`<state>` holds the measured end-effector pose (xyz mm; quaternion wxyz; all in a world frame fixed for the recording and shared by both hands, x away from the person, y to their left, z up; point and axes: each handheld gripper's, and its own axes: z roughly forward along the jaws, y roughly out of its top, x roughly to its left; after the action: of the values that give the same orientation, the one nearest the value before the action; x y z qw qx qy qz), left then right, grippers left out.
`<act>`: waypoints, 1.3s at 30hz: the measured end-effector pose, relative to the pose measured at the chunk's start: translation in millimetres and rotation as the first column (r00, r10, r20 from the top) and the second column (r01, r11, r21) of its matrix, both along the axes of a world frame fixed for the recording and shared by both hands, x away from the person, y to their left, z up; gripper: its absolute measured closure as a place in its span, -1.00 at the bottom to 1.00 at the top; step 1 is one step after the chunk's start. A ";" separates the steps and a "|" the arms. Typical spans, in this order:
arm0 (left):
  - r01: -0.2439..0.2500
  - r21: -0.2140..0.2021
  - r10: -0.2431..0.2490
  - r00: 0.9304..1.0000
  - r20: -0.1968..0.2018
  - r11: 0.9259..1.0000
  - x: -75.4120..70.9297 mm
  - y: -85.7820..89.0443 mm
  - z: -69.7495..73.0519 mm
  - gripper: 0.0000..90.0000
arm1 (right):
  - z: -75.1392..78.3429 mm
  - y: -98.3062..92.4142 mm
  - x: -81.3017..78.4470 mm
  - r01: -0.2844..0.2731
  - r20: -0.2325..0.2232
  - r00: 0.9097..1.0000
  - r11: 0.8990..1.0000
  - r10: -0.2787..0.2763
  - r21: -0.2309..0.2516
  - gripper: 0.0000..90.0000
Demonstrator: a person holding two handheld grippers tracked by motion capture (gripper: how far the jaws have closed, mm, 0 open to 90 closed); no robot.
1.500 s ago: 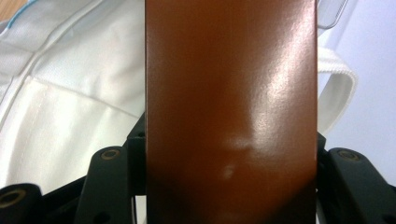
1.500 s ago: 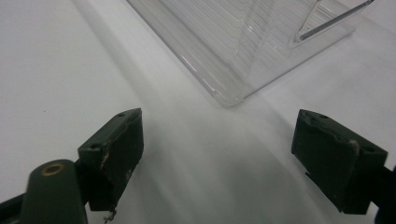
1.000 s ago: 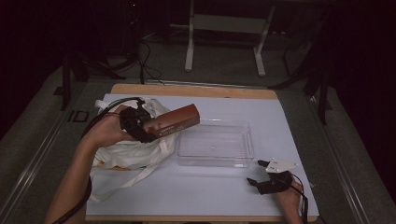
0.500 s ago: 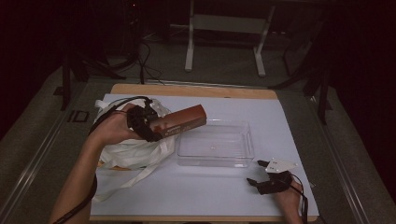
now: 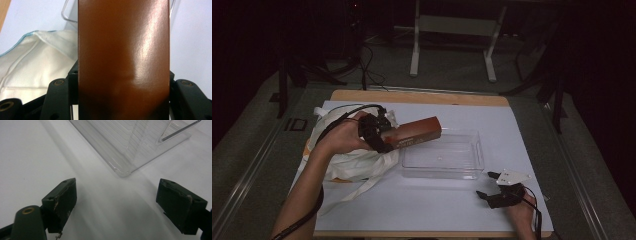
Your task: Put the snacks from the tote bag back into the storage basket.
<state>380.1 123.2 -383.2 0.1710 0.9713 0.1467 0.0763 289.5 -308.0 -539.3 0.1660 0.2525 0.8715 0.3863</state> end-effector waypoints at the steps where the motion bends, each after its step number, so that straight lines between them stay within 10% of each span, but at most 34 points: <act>1: 0.003 0.000 -0.003 1.000 0.001 1.000 -0.1 -1.5 -0.5 -0.02 | 0.0 0.0 0.0 0.000 0.000 1.000 1.000 0.000 -0.001 -0.62; 39: 0.072 0.002 -0.072 0.997 -0.006 0.997 3.0 -34.5 -7.4 -0.02 | 0.0 0.0 -0.2 -0.003 0.000 1.000 1.000 0.003 0.003 -0.62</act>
<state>383.1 88.7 -390.5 0.1721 0.9764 0.1120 0.0676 289.3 -307.9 -539.2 0.1652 0.2514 0.8714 0.3876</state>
